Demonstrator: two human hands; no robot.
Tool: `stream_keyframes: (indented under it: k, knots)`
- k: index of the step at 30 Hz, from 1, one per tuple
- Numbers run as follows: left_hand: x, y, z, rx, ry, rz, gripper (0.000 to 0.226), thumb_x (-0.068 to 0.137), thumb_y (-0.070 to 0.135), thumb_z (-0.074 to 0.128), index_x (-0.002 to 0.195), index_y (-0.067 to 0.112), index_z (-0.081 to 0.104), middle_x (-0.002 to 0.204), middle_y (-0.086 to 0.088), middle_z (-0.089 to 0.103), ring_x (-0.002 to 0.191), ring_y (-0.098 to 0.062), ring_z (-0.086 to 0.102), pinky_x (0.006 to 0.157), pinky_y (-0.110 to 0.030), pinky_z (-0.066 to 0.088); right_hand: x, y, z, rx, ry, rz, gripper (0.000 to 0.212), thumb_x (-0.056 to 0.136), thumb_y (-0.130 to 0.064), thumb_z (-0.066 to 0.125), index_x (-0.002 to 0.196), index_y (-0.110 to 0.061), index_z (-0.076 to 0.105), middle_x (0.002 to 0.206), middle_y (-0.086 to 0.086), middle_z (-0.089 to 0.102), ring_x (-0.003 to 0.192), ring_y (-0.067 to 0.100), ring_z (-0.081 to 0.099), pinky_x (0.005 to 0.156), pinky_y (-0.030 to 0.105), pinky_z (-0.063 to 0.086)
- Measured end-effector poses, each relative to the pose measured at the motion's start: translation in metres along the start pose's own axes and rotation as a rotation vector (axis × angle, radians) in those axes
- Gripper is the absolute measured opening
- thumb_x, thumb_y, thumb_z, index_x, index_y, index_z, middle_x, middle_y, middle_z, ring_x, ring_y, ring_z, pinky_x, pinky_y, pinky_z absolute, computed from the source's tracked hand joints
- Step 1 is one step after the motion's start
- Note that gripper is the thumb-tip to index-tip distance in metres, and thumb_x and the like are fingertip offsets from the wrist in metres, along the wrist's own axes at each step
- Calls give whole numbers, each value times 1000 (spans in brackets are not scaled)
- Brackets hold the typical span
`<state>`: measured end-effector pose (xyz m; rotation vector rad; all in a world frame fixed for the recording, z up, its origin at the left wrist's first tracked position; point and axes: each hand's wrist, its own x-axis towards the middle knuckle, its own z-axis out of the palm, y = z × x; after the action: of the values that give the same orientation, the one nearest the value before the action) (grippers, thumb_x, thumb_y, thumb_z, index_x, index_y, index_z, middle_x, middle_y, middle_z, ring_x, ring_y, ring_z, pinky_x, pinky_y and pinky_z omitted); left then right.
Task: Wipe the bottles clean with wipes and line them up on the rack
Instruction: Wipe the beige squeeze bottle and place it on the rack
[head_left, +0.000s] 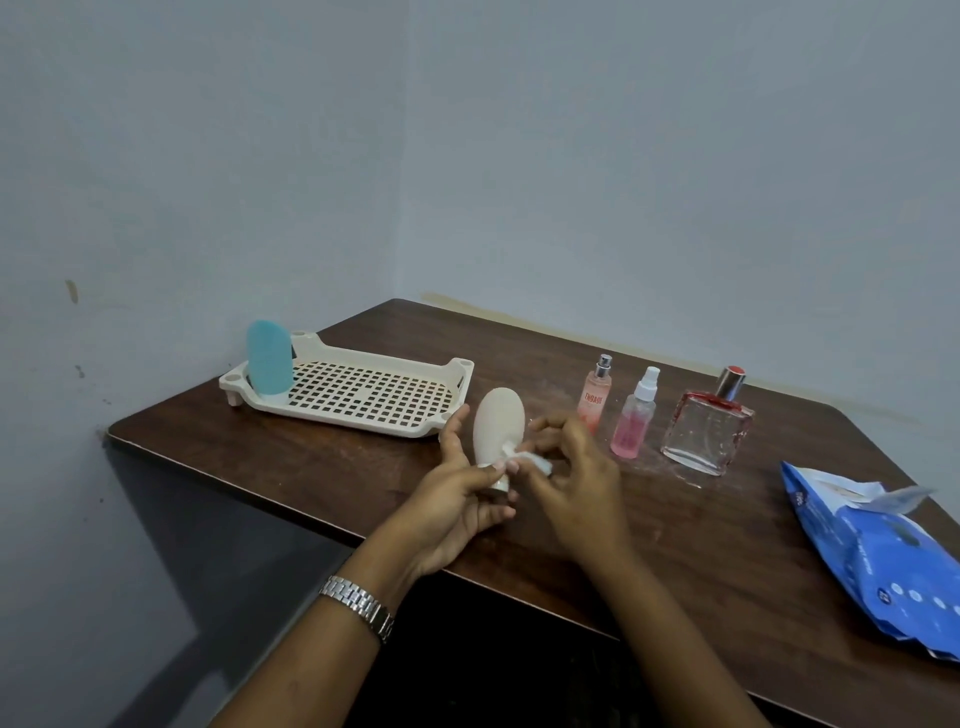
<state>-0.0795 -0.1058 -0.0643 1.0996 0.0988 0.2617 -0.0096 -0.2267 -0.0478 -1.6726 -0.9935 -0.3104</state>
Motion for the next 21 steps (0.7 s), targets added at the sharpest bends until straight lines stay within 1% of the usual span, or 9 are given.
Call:
stream_keyframes:
  k: [3, 8, 12, 13, 15, 16, 17, 19, 21]
  knots:
    - [2, 0, 0, -39, 29, -21, 60, 98, 1, 37, 136, 47, 27, 102, -15, 63, 58, -16, 57, 44, -21, 48, -4, 1, 2, -15, -40, 13, 33, 74, -5, 77, 88, -26, 55, 84, -13, 65, 80, 0, 64, 68, 17, 52]
    - [2, 3, -4, -109, 51, -31, 39, 102, 25, 35, 139, 38, 33, 74, -11, 60, 53, -17, 50, 39, -20, 43, 13, -4, 7, -6, 29, 24, 19, 77, -8, 74, 89, -19, 64, 86, -10, 67, 81, 1, 63, 68, 18, 53]
    - [3, 4, -5, -113, 95, -66, 52, 99, 54, 31, 139, 22, 43, 73, -6, 60, 48, -10, 52, 38, -17, 42, 6, -9, 20, -82, 23, -31, 15, 77, -6, 73, 87, -17, 72, 86, -15, 65, 85, -1, 60, 73, 13, 47]
    - [2, 4, -5, -113, 96, -68, 55, 98, 57, 29, 131, 22, 55, 73, -5, 60, 47, -9, 51, 38, -16, 42, 1, -10, 22, -130, -3, -86, 14, 77, -6, 71, 86, -16, 73, 85, -15, 66, 84, -1, 60, 75, 12, 46]
    - [1, 5, -2, -107, 84, -44, 65, 96, 61, 23, 90, 28, 79, 73, -5, 55, 48, -7, 45, 41, -15, 39, -10, -12, 24, -247, -71, -214, 14, 75, -7, 68, 83, -18, 72, 85, -11, 68, 82, 2, 59, 78, 15, 44]
    - [1, 5, -1, -103, 69, -39, 70, 95, 62, 20, 73, 33, 79, 74, -5, 51, 49, -8, 42, 42, -14, 39, -13, -13, 24, -290, -109, -263, 14, 75, -8, 67, 83, -19, 71, 85, -10, 68, 83, 5, 58, 78, 17, 44]
    - [1, 4, 0, -98, 66, -37, 72, 94, 63, 18, 70, 33, 78, 73, -5, 49, 49, -8, 40, 42, -15, 38, -14, -14, 23, -314, -144, -291, 14, 75, -8, 66, 83, -19, 70, 85, -10, 68, 83, 8, 58, 79, 19, 44]
    - [3, 2, -2, -123, 117, -48, 63, 93, 64, 24, 102, 24, 73, 65, -4, 51, 43, -8, 43, 38, -15, 38, -10, -16, 19, -352, -161, -301, 12, 77, -12, 65, 84, -21, 70, 84, -12, 67, 84, 10, 56, 77, 22, 43]
    - [5, 0, -3, -121, 154, -43, 61, 92, 62, 35, 135, 18, 44, 59, -1, 52, 40, -7, 44, 32, -16, 33, -4, -16, 15, -373, -79, -263, 10, 78, -14, 66, 83, -23, 70, 83, -14, 67, 83, 8, 54, 76, 20, 41]
